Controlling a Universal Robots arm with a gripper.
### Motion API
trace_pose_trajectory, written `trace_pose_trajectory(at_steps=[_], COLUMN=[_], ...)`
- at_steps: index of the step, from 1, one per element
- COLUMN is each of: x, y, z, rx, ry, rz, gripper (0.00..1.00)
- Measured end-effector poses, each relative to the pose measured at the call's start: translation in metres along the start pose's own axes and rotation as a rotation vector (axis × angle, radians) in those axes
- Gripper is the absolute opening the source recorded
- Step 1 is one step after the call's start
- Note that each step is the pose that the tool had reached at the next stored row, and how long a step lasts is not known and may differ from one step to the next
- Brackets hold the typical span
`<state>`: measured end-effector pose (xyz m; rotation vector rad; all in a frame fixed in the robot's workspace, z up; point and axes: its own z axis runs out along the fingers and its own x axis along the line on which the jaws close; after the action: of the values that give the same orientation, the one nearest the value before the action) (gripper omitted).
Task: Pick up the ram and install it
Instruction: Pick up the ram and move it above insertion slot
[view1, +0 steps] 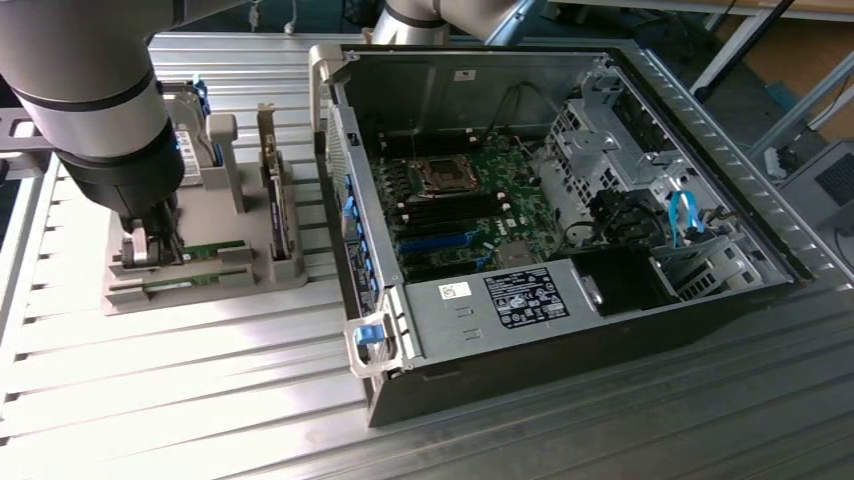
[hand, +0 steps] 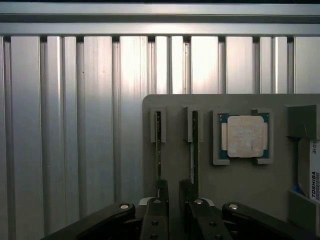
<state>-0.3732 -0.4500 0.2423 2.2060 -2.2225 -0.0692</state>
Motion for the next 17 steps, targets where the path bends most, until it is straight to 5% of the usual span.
trace_pose_trajectory(at_steps=[17], x=[0.0085], y=[-0.0003], z=[0.0064], rx=[0.0000], ry=[0.0000], rz=[0.000], gripper=[0.24])
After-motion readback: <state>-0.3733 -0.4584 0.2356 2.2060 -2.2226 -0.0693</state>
